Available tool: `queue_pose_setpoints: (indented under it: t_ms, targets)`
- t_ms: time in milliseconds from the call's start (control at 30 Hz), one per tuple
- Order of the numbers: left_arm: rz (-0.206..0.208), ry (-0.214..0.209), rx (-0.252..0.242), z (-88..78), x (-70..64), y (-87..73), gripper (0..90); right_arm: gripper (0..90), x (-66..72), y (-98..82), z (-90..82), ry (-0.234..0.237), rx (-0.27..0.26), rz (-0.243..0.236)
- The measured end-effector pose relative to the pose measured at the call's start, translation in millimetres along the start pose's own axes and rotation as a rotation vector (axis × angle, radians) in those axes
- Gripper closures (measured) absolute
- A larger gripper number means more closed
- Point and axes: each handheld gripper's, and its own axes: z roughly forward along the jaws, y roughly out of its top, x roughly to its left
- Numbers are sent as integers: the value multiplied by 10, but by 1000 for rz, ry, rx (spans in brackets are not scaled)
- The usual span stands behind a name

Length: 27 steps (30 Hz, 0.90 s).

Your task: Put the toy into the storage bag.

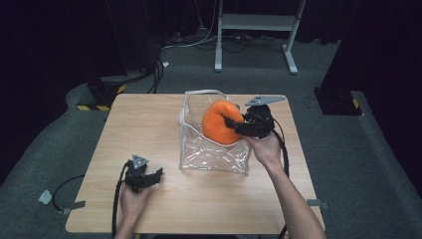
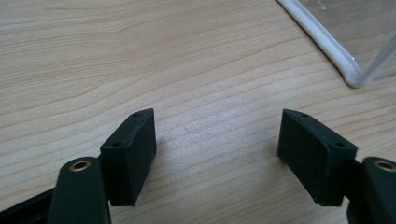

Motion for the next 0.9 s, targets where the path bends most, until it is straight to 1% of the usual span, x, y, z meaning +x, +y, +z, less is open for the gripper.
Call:
queue_pose_setpoints:
  t_ms: [433, 533, 733, 900]
  targets:
    - [1, 1, 1, -1, -1, -1, 280, 576, 26, -38, 59, -24, 43, -29]
    - [1, 0, 0, 0, 0, 0, 280, 568, 22, -58, 79, -28, 52, -28]
    - [1, 0, 0, 0, -1, -1, 280, 553, -10, -108, 112, -26, 65, -10]
    - [1, 1, 0, 0, -1, -1, 280, 535, -14, -123, 137, -26, 79, -10]
